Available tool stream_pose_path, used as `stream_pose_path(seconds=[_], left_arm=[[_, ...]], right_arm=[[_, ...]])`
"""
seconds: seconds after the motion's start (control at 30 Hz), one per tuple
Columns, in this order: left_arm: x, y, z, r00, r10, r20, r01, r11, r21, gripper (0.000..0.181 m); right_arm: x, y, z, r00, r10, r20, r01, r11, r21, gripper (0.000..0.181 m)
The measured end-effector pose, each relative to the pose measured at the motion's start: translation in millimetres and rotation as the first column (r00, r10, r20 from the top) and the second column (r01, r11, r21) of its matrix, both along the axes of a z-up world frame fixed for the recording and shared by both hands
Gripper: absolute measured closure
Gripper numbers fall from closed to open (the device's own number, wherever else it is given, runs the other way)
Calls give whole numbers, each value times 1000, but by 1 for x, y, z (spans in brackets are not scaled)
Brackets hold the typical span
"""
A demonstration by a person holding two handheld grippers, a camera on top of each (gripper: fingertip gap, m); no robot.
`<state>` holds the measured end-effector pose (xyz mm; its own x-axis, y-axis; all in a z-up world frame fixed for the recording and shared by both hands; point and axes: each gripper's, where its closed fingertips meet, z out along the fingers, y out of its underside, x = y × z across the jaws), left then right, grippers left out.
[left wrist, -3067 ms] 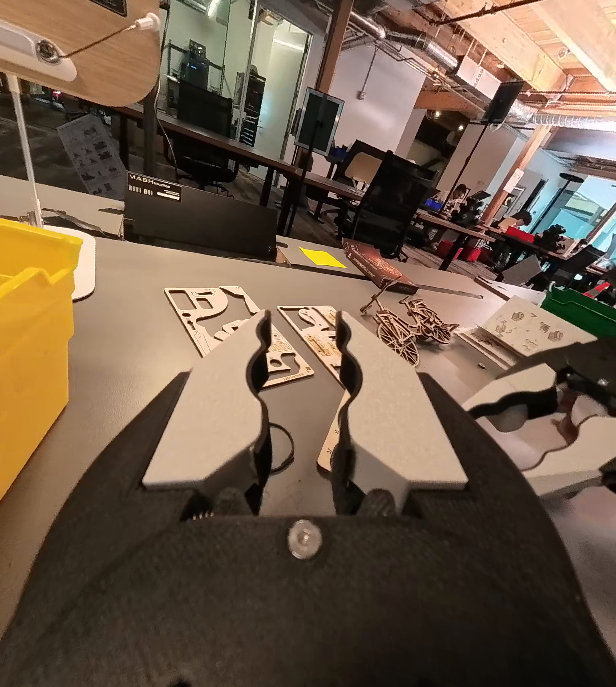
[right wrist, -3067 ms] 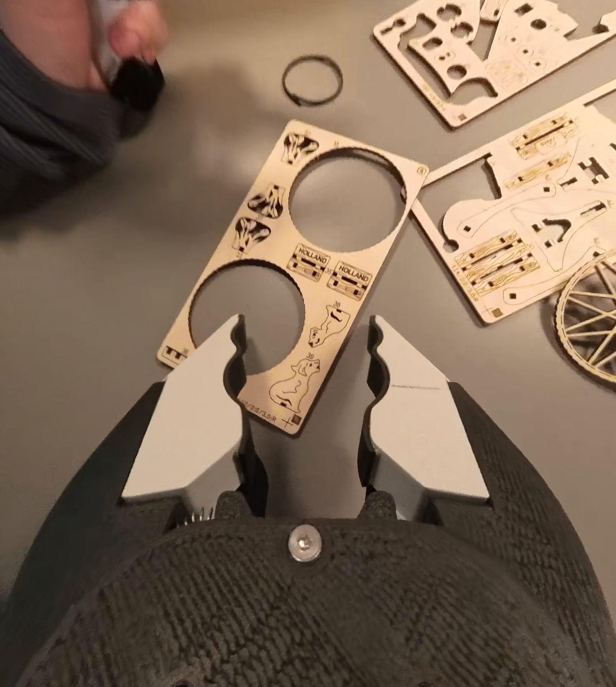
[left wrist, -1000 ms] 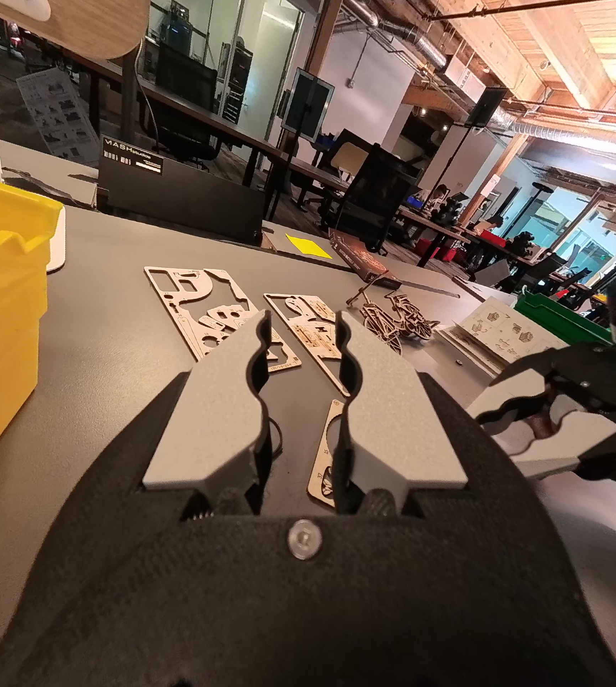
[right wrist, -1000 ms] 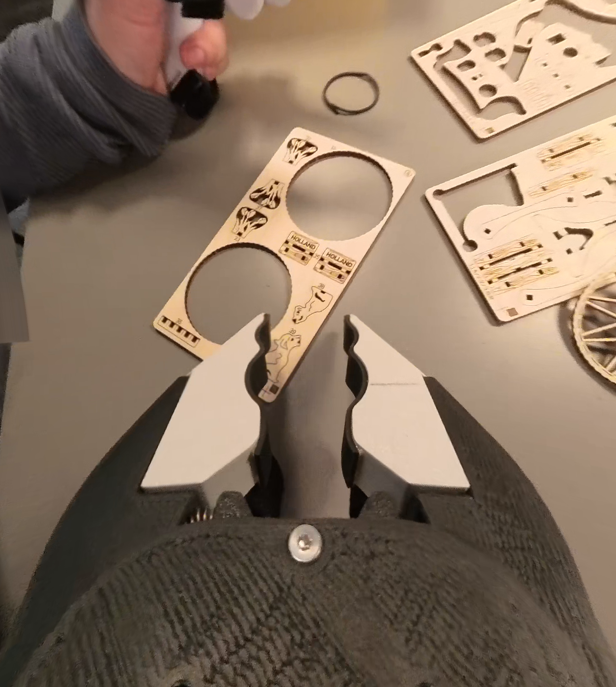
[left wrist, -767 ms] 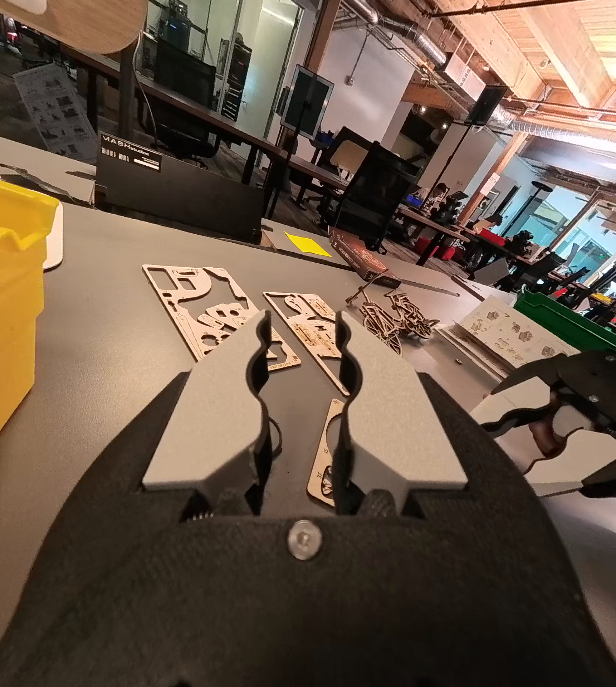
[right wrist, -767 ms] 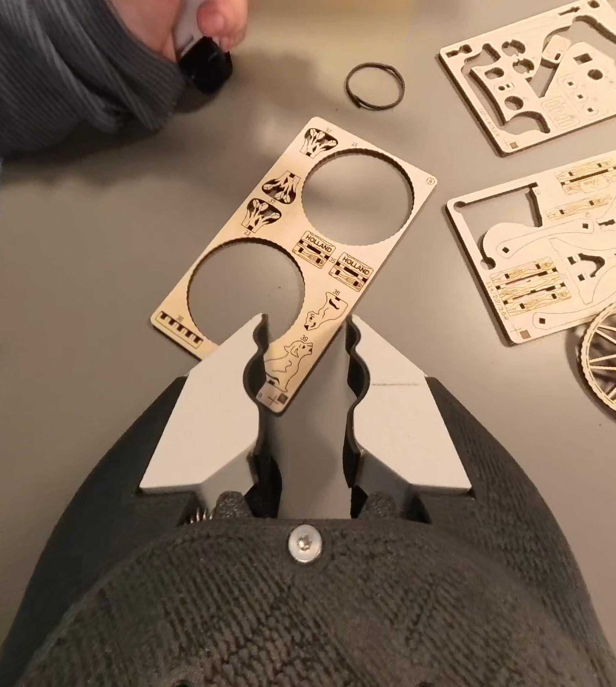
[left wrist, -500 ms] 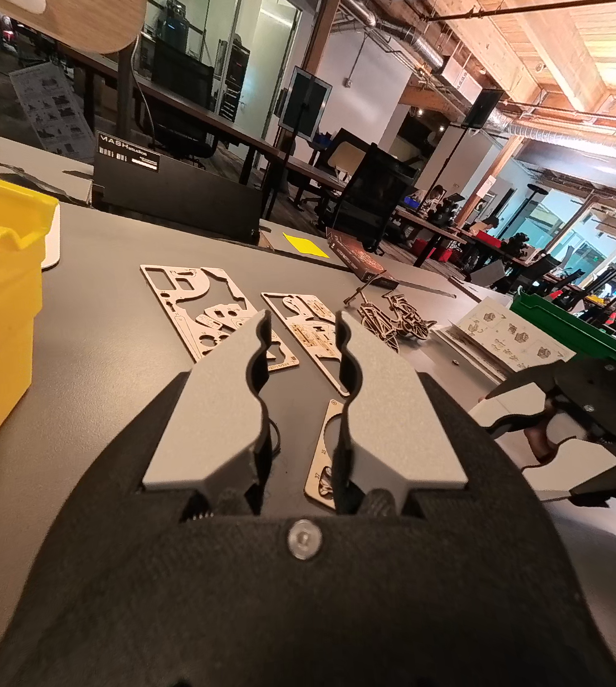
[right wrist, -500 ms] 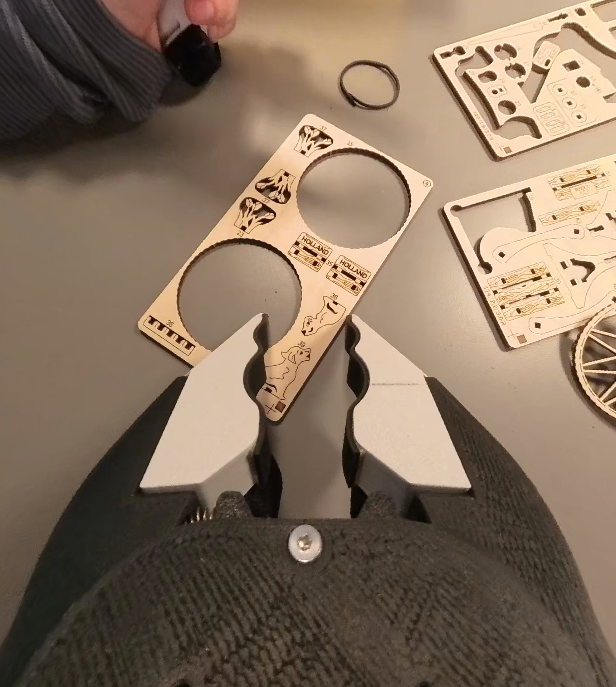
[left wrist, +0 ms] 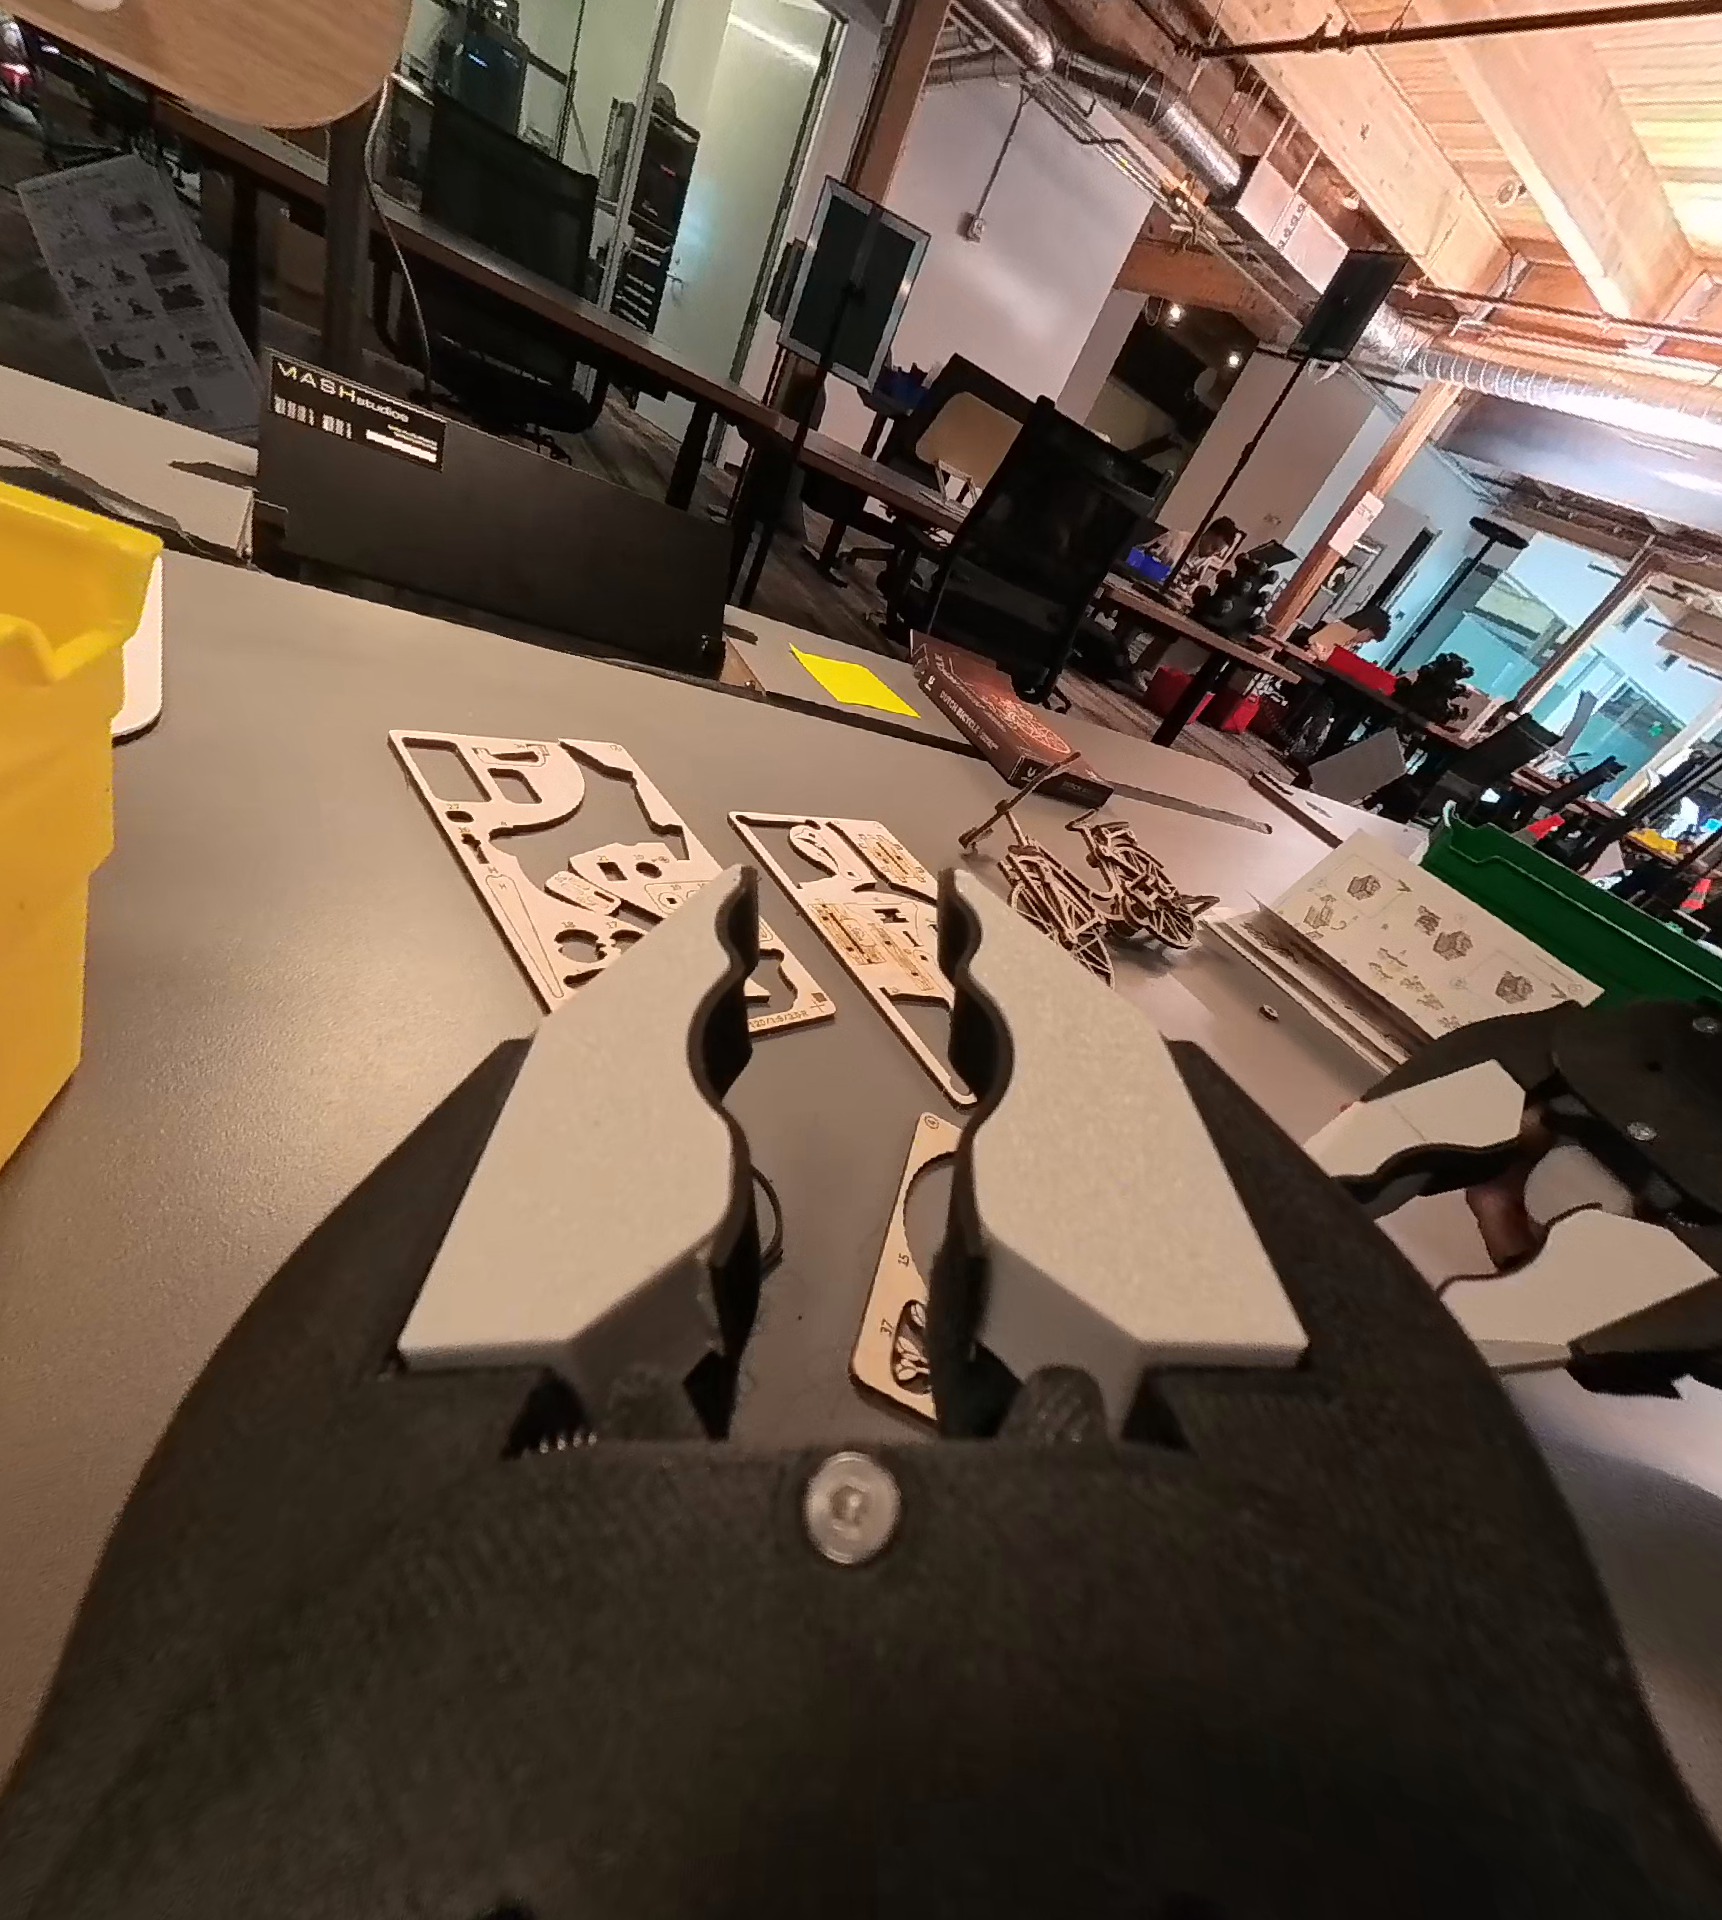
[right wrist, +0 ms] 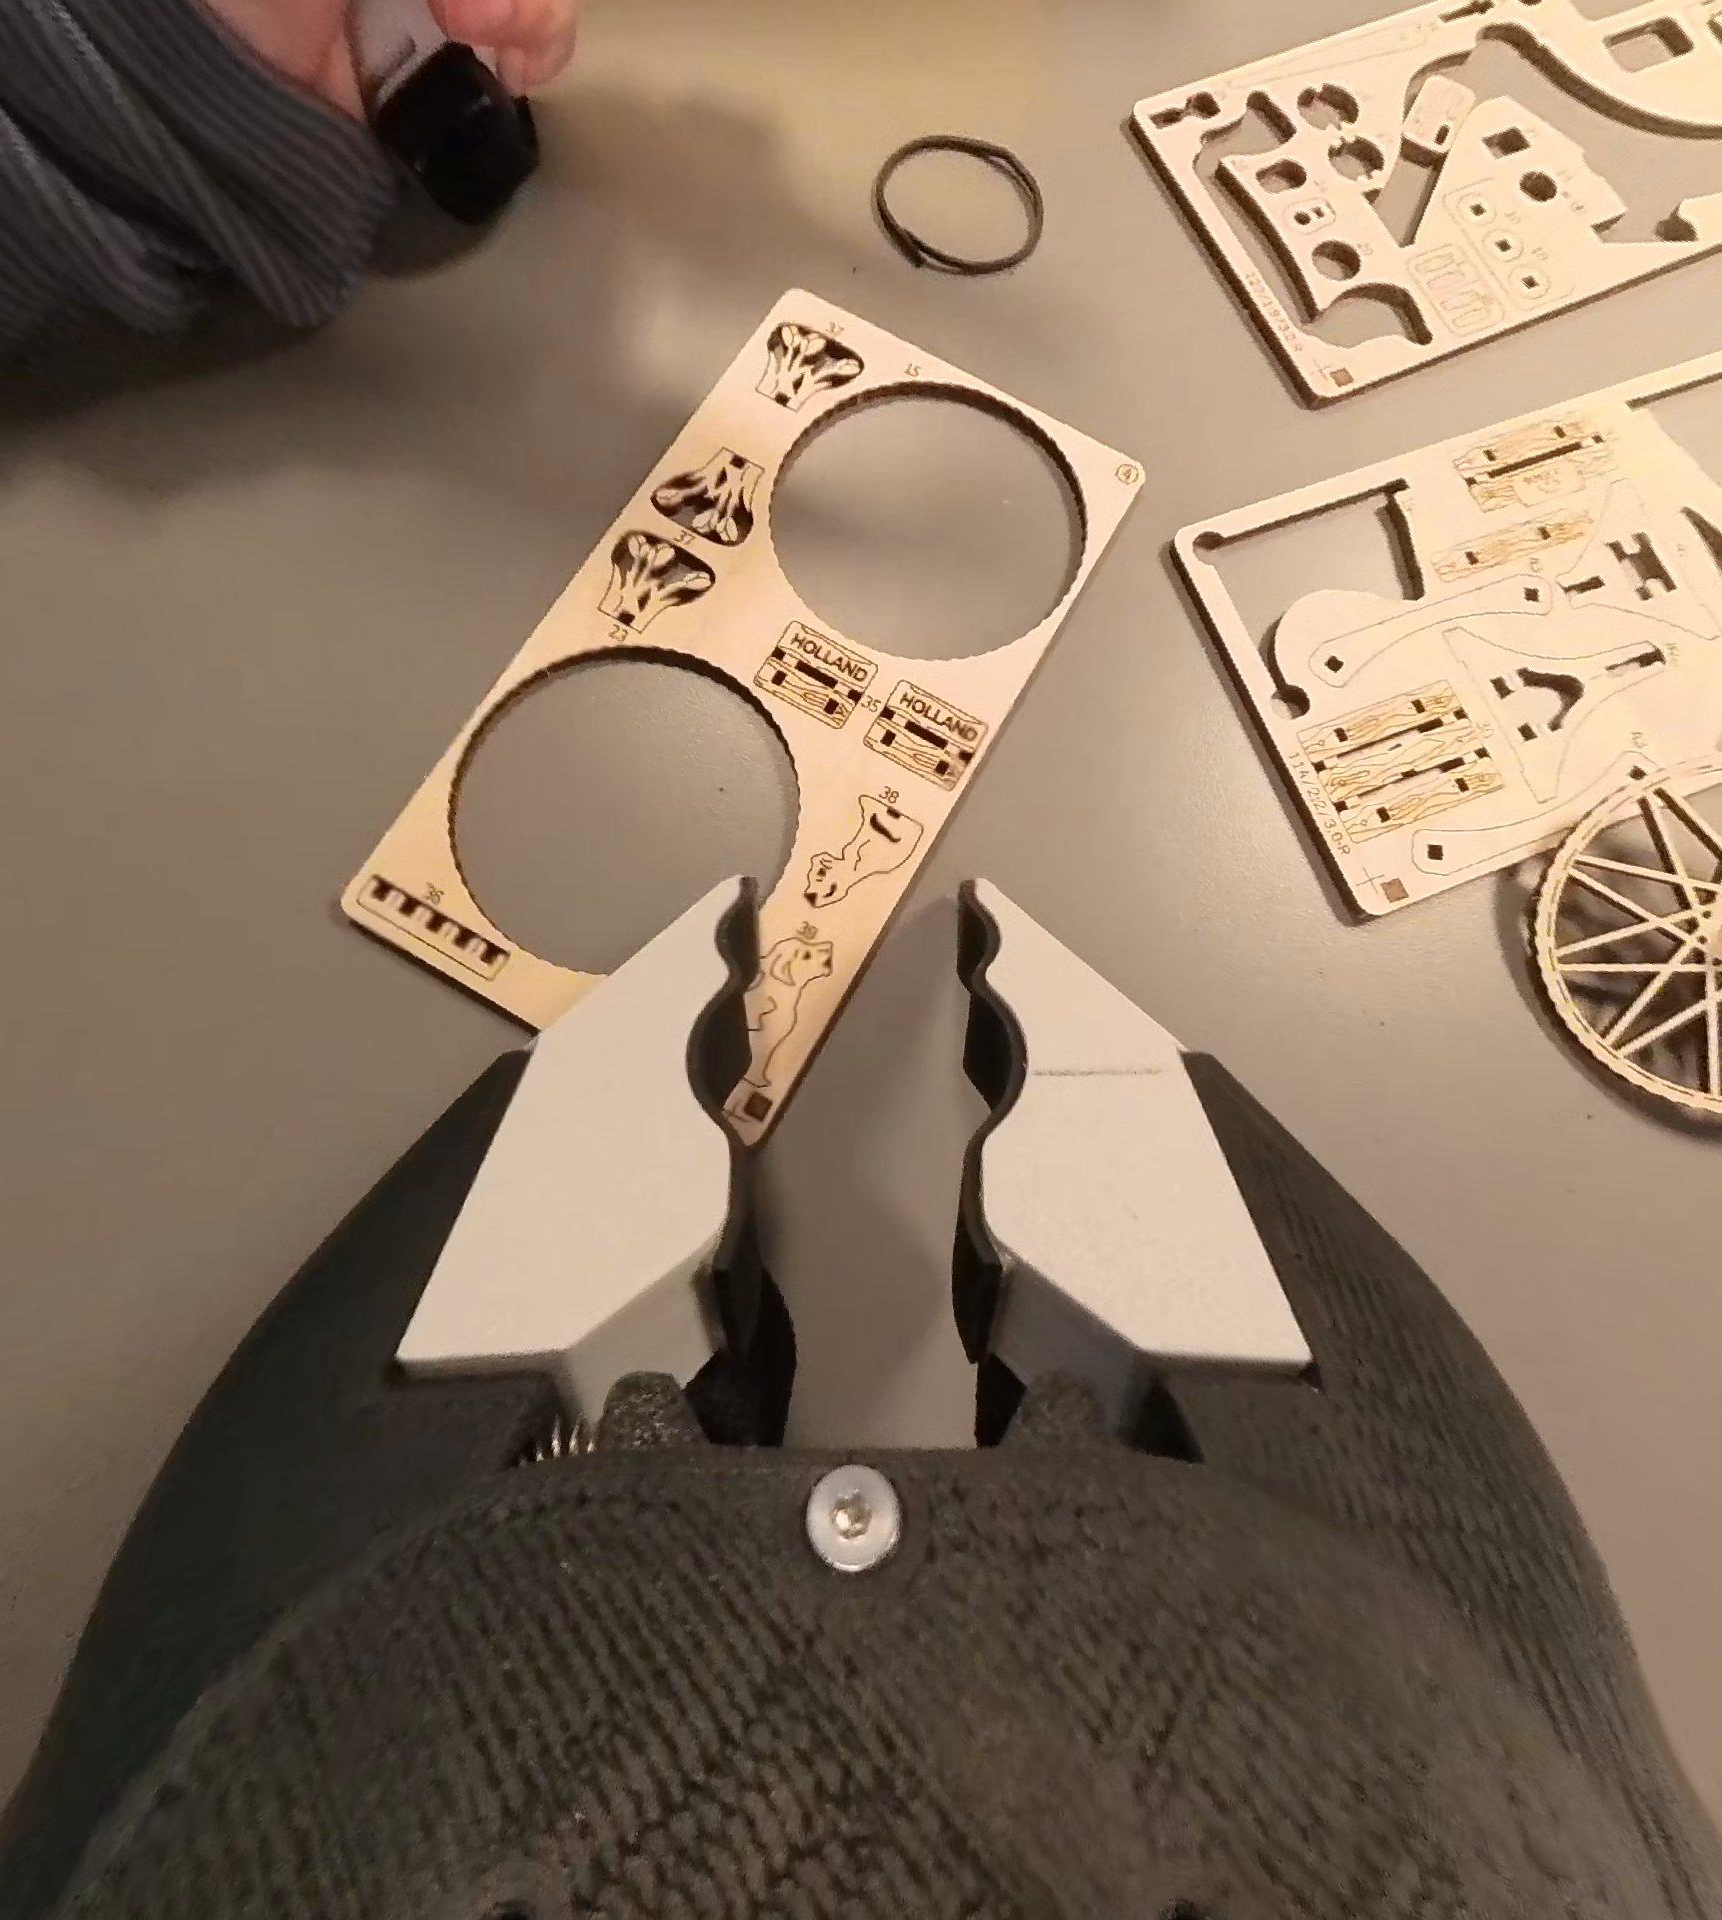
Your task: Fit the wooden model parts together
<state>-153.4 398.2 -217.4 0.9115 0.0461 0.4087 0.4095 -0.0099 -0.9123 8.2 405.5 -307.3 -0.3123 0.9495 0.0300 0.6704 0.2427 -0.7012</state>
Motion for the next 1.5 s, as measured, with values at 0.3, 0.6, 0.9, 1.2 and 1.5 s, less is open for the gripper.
stream_pose_path(seconds=[0.3,0.6,0.9,1.2,1.5], left_arm=[[0,0,-1,1000,0,7,0,1000,0,149],[-1,0,-1,1000,-1,12,1,1000,-1,149],[0,0,-1,1000,-4,14,4,1000,0,149],[0,0,-2,1000,-6,15,6,1000,-3,149],[0,0,-2,1000,-9,16,9,1000,-5,149]], right_arm=[[1,9,0,999,-48,4,48,998,-27,147],[1,6,0,999,-44,0,44,997,-65,150],[1,7,0,999,-45,-6,45,998,-45,158],[1,9,0,998,-55,-6,55,998,-21,159],[1,14,1,998,-68,-10,68,998,7,160]])
